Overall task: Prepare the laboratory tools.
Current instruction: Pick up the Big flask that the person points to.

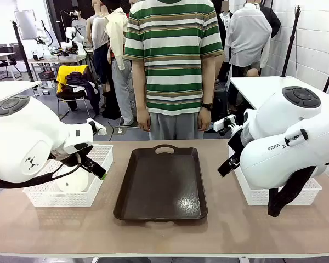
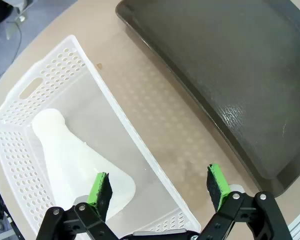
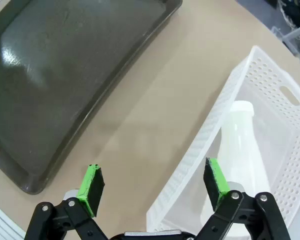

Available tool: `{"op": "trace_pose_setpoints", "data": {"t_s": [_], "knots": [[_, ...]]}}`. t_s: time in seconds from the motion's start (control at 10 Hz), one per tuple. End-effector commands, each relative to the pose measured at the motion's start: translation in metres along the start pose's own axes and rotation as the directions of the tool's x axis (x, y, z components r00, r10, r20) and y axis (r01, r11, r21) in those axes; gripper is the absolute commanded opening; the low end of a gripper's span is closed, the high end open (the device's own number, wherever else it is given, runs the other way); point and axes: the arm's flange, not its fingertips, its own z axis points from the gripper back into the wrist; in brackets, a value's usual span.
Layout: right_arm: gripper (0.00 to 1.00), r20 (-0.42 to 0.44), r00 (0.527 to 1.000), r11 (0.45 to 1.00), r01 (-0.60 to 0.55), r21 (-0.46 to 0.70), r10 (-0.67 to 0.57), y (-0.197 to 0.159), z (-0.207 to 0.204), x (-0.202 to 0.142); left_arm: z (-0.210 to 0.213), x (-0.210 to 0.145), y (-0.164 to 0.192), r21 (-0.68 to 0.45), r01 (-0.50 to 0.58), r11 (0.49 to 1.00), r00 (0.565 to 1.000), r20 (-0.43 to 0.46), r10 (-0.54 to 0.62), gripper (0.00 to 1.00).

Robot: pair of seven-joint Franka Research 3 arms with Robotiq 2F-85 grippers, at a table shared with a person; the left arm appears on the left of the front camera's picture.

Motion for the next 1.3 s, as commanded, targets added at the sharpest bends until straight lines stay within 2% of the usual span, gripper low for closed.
{"op": "trace_pose_setpoints", "data": {"t_s": [0.0, 1.2], "knots": [[1.0, 0.0, 1.0, 1.0, 0.0, 0.0, 0.0, 0.0, 0.0, 0.0, 0.0001, 0.0, 0.0, 0.0, 0.0, 1.0, 1.0, 0.0, 0.0, 1.0], [1.0, 0.0, 1.0, 1.0, 0.0, 0.0, 0.0, 0.0, 0.0, 0.0, 0.0001, 0.0, 0.0, 0.0, 0.0, 1.0, 1.0, 0.0, 0.0, 1.0]]}}
